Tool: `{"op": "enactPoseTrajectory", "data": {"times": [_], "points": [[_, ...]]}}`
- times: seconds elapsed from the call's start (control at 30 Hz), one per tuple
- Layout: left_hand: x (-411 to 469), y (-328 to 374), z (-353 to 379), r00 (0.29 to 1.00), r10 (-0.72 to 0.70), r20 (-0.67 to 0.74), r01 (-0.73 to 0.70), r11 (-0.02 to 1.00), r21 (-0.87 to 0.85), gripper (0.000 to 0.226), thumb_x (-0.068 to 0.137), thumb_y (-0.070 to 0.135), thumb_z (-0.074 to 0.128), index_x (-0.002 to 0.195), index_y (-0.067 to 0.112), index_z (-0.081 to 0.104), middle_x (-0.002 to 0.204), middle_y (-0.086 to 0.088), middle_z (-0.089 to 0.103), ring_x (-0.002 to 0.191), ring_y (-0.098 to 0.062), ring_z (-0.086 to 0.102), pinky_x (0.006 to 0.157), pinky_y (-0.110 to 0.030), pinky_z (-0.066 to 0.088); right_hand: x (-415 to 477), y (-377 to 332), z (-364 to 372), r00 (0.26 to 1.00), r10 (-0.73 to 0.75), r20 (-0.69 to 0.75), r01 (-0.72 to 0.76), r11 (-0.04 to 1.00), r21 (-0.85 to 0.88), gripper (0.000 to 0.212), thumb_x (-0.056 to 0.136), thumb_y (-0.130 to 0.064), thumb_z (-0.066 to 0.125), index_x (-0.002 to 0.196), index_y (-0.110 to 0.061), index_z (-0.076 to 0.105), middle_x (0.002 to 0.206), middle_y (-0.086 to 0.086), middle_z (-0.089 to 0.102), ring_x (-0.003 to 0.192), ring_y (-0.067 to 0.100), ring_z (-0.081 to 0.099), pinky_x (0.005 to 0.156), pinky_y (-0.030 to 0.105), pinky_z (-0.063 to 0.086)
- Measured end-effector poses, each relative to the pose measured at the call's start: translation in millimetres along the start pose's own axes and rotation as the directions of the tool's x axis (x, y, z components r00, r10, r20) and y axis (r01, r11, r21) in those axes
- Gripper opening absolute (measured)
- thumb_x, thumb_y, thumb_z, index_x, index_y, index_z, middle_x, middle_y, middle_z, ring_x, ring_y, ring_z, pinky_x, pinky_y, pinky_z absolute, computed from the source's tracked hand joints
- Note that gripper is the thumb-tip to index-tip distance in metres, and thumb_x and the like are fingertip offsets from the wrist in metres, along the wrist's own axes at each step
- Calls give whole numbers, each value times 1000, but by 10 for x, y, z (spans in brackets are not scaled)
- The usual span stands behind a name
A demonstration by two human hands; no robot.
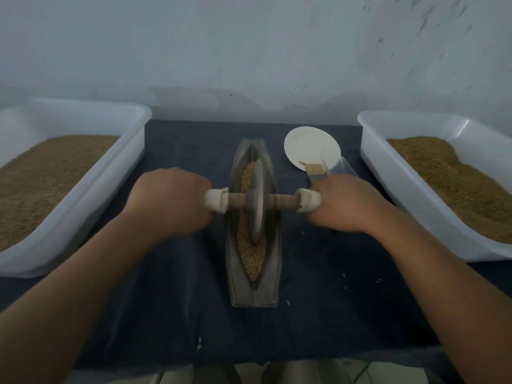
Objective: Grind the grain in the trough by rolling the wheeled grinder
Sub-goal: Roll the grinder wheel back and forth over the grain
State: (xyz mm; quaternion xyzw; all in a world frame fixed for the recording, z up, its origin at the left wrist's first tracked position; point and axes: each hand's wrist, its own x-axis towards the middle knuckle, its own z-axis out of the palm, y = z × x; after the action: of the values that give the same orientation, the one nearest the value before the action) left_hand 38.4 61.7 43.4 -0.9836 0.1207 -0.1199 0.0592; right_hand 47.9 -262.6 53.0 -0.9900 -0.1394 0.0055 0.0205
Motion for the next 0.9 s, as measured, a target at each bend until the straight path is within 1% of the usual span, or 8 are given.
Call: {"op": "enactPoseTrajectory", "data": {"times": [0.1, 0.17, 0.33, 0.47, 0.53, 0.63, 0.7, 0.9], "points": [[340, 39, 30, 994, -107, 24, 108, 993, -47, 31, 87, 54, 57, 70, 28, 57, 71, 8, 58, 69, -23, 62, 64, -33, 49, 338, -48, 29, 961, 51, -273, -86, 989, -119, 37, 88, -61, 48, 74, -28, 60, 70, -6, 58, 68, 20, 56, 54, 29, 36], [420, 53, 53, 992, -128, 3, 128, 990, -63, 31, 87, 52, 58, 69, 27, 56, 72, 6, 59, 70, -24, 64, 66, -33, 50, 465, -59, 16, 956, 60, -288, -99, 988, -122, 36, 91, -56, 51, 74, -27, 61, 70, -6, 59, 67, 20, 58, 56, 30, 39], [49, -4, 18, 1000, -23, 19, 23, 999, -36, 32, 83, 61, 55, 69, 32, 55, 64, 11, 56, 58, -11, 51, 54, -28, 37, 126, -13, -92, 1000, -7, -17, 6, 999, -48, 24, 76, -51, 56, 70, -29, 60, 67, -6, 62, 64, 11, 57, 54, 30, 43], [-245, -47, 41, 998, 38, -55, -38, 999, 12, 33, 75, 67, 52, 65, 36, 48, 56, 13, 48, 49, -5, 43, 48, -24, 25, -169, -20, -187, 977, -25, 213, 0, 993, 117, 46, 54, -71, 50, 73, -33, 66, 71, -17, 67, 63, 4, 63, 60, 35, 55], [-133, -28, 68, 998, -7, -54, 6, 1000, -16, 38, 79, 68, 48, 65, 34, 50, 59, 13, 50, 51, -8, 44, 51, -26, 30, -80, -35, -130, 995, -4, 101, 0, 999, 33, 40, 63, -67, 48, 72, -31, 63, 67, -7, 65, 64, 8, 62, 56, 33, 50], [205, 11, 110, 993, -116, -18, 114, 990, -80, 39, 87, 63, 51, 69, 29, 56, 67, 10, 55, 61, -17, 54, 59, -30, 41, 217, -76, -12, 968, 29, -249, -64, 989, -135, 34, 82, -59, 50, 73, -28, 60, 66, -6, 58, 62, 16, 54, 52, 28, 35], [379, 21, 117, 989, -147, -1, 146, 984, -103, 36, 86, 57, 56, 68, 26, 58, 69, 8, 58, 65, -21, 58, 61, -31, 44, 390, -95, -6, 950, 52, -308, -103, 983, -153, 32, 88, -54, 55, 72, -26, 60, 66, -6, 58, 60, 17, 52, 52, 27, 34], [132, -22, 6, 1000, 7, 31, -7, 1000, -26, 31, 83, 60, 54, 71, 31, 57, 67, 10, 57, 60, -14, 55, 53, -28, 38, 153, -16, -83, 999, 18, 30, -17, 999, -50, 21, 80, -52, 58, 77, -31, 61, 75, -7, 64, 72, 12, 60, 60, 32, 43]]}}
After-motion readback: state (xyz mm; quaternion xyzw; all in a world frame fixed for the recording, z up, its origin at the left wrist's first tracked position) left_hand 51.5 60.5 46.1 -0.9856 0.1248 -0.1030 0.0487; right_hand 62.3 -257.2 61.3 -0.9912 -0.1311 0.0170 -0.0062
